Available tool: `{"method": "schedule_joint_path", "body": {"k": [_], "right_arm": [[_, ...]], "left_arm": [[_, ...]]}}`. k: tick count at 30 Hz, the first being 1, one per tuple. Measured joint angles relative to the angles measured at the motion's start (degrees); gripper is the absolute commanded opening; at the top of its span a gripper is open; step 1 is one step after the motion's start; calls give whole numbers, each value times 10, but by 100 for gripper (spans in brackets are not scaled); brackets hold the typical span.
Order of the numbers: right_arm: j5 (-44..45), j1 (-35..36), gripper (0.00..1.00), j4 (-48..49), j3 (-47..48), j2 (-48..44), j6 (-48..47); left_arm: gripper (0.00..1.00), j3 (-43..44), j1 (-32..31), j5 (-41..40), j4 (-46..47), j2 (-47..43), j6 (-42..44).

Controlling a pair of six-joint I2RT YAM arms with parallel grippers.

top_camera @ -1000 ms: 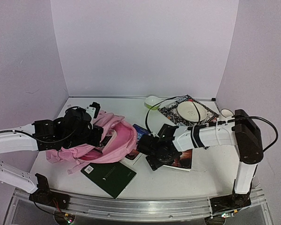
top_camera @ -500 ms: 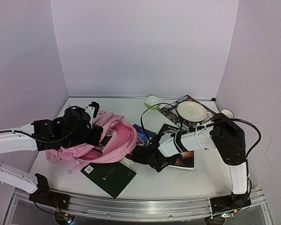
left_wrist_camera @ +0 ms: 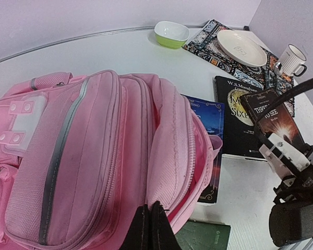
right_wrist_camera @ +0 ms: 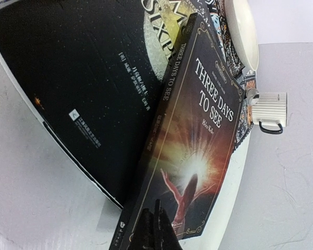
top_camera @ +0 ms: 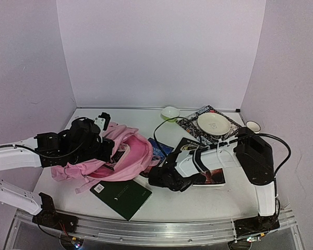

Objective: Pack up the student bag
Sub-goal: Pick up the book.

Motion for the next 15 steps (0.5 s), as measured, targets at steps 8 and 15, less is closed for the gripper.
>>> {"method": "schedule_joint_path", "body": {"k": [8,15], "right_arm": [[-23,5,54,-10,-12,-50,-3],[-56,1,56,3,-12,-53,-5]], "left_arm": [[0,0,0,3,-3,0,0],[0,1,0,3,-4,0,0]]}}
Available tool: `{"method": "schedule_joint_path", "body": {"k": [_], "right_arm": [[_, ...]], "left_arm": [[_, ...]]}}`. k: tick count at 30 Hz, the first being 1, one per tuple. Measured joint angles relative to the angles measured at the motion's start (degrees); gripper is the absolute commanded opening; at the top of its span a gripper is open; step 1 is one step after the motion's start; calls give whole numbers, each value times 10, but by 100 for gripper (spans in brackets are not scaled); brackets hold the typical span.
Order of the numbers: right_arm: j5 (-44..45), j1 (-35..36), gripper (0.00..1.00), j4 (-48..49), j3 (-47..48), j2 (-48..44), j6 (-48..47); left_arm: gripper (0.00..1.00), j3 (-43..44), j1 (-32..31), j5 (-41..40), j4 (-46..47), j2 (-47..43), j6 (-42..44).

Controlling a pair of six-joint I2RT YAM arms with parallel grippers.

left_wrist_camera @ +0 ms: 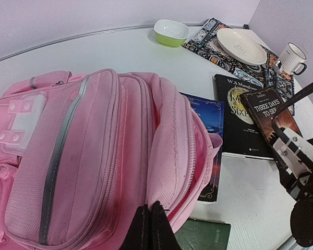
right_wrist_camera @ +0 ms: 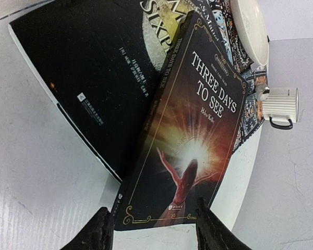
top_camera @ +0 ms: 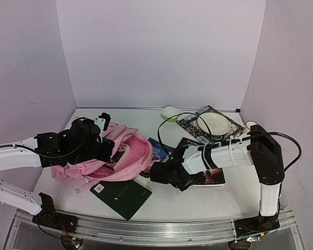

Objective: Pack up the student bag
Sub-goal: Pick up the book.

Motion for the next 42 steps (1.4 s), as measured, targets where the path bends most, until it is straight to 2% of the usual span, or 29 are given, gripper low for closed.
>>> {"method": "schedule_joint_path", "body": {"k": [7,12,16,21,28,33,42], "right_arm": [[-12,-18,56,14,-1,43,8],[-6,-29,48,18,-6,65,13],[-3,-35,31,23,-14,66,22],[0,-34,0,9,-31,66,31],[0,-28,0,-34,-42,16,14],[-2,-7,0,-75,-8,-27,-19],[56,28,0,-85,67,-83,-153]], "left_arm": [[0,0,0,0,0,0,0],[0,5,0,0,-5,0,0],[0,9,3,1,-7,0,1],[0,12,3,1,-8,1,5],[0,25,6,7,-11,11,14],[0,35,12,15,-11,25,16],[0,45,26,48,-11,35,26]]}}
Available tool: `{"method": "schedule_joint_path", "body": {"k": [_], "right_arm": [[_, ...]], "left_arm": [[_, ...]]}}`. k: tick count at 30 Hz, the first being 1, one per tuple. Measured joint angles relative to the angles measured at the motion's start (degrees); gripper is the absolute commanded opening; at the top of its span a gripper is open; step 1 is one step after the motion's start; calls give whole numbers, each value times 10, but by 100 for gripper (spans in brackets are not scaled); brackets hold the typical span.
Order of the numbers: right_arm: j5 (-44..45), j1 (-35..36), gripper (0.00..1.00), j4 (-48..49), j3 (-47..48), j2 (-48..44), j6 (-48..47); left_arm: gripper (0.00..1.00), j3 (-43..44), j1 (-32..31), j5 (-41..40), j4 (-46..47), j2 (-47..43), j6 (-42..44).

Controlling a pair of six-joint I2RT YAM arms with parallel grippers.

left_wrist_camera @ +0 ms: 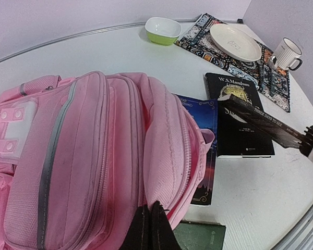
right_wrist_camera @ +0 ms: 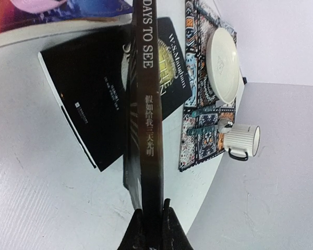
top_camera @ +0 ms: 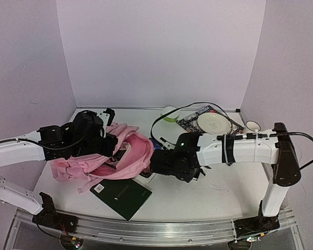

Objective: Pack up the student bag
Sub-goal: Pick up the book, then place the book in the largest pocket of the bag.

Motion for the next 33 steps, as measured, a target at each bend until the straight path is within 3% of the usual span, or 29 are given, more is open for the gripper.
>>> {"method": "schedule_joint_path", "body": {"k": [7,16,33], "right_arm": [[37,-2,0,93,9,-56,-168],[74,-1,0,234,20,-62,-350],[74,28,0,573,-115,-32,-512]], "left_arm": [[0,4,7,23,0,0,2],[0,21,19,27,-16,-6,1],[0,40,65,96,-10,-15,-35]]}}
